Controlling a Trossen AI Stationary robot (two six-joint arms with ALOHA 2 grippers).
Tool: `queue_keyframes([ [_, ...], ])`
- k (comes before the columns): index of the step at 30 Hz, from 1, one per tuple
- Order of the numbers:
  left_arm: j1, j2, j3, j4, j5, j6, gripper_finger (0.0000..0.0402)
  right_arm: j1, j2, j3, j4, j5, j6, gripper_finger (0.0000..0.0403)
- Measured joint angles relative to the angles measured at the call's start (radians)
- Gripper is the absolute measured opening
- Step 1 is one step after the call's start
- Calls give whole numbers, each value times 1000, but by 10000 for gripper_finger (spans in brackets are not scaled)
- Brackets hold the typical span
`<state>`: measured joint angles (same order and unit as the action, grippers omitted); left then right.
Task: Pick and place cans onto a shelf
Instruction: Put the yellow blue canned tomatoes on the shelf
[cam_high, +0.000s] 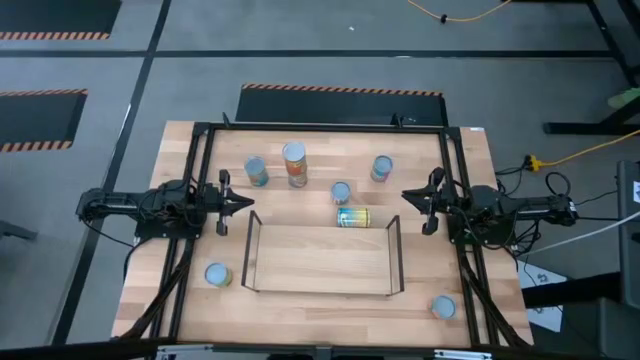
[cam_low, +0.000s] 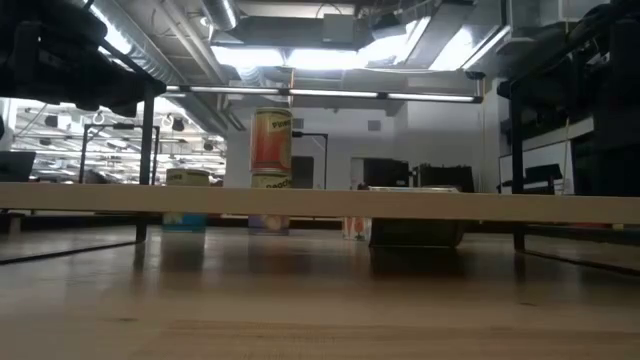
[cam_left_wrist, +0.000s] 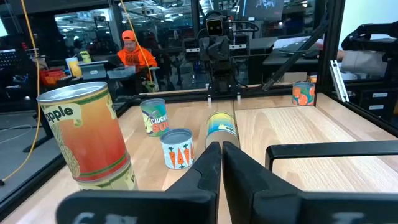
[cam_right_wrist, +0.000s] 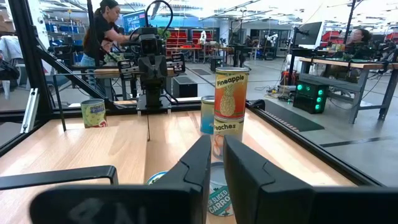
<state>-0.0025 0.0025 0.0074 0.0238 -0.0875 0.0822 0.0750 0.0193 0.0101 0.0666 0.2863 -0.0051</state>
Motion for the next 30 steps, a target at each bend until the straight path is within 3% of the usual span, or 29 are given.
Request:
queue_keyframes([
  [30, 0, 0, 0, 0, 0, 0, 24, 0, 0, -2, 0, 0, 0, 49],
])
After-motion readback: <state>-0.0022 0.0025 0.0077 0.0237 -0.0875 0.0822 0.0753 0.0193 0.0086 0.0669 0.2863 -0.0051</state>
